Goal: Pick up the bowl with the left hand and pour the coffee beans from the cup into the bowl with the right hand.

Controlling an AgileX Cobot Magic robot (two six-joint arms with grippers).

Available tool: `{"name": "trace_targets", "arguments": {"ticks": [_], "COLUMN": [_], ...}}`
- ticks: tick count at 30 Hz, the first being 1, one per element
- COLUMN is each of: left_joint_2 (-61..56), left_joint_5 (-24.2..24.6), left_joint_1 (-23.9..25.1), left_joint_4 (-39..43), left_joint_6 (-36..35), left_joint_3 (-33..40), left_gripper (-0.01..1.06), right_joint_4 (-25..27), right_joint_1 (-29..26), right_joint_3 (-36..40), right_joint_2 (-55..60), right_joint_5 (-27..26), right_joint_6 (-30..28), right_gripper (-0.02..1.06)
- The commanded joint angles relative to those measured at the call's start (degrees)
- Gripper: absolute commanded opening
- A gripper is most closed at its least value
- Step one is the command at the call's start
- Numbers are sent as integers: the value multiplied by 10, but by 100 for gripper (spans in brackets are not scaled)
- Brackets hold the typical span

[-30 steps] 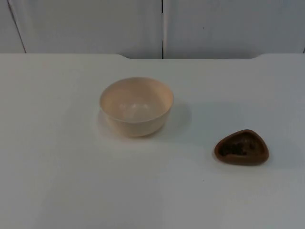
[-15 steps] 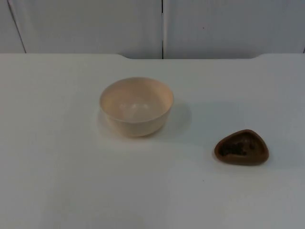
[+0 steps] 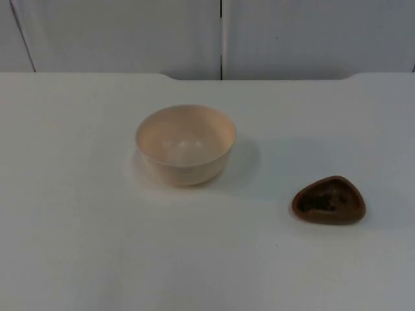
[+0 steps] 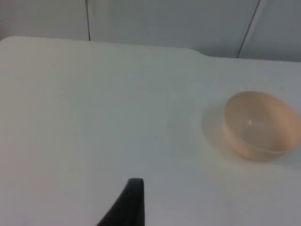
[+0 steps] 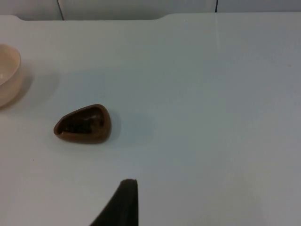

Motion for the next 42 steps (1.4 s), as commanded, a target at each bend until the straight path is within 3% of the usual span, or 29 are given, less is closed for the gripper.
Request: {"name": "trace_targets", "arguments": {"ticks": [1, 7, 15, 42], "left_joint_2": [17, 72, 171, 451], "left_joint_5": [-8, -8, 32, 29], "left_joint_1": [1, 1, 1, 0], "left_joint_4": [-6, -11, -37, -109], "left_joint_6": [-2, 22, 74, 143], "left_joint_3": [-22, -77, -159, -169], "left_gripper": [100, 100, 100, 100], "right_joint_4": [3, 3, 1, 1], "right_joint_1": [-3, -3, -3, -3], "right_joint_3": [1, 1, 1, 1], "right_joint_2": [-1, -1, -1, -1], "right_joint_5": [-3, -3, -3, -3], "right_joint_6": [-2, -2, -2, -2], "right_gripper": [105, 105, 105, 105]}}
